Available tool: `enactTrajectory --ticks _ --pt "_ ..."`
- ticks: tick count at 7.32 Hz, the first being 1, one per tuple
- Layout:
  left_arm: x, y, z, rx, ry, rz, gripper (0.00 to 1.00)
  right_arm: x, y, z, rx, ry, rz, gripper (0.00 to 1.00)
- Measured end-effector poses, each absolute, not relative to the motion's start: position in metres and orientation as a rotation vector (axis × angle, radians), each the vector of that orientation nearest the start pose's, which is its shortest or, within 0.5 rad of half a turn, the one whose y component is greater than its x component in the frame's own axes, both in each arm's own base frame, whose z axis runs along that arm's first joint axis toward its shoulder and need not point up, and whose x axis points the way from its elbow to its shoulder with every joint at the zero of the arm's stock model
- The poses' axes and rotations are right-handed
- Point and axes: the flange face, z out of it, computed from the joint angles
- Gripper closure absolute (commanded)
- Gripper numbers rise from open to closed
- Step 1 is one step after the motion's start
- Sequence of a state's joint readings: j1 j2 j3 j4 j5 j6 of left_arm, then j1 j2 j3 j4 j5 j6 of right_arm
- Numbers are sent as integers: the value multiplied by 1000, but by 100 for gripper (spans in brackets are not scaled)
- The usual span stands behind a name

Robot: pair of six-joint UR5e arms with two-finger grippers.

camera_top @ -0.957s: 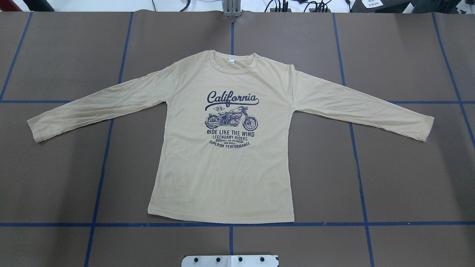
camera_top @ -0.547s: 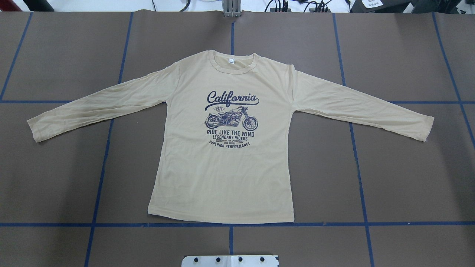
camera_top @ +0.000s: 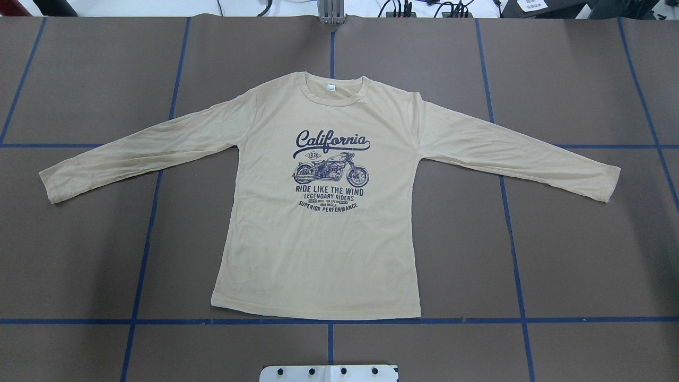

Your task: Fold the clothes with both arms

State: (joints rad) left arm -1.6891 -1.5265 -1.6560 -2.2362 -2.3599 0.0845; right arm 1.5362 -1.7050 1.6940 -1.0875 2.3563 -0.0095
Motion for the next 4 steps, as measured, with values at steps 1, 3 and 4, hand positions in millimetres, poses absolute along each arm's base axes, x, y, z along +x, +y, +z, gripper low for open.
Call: enactTrajectory --ticks 1,3,4 --pt "-120 -482 557 766 680 254 1 22 -459 601 427 -804 -190 0" --pt "-120 -479 557 793 675 263 1 -48 -454 605 402 -820 -81 2" --pt "-120 -478 557 797 674 264 1 -81 -452 619 403 -821 -52 5"
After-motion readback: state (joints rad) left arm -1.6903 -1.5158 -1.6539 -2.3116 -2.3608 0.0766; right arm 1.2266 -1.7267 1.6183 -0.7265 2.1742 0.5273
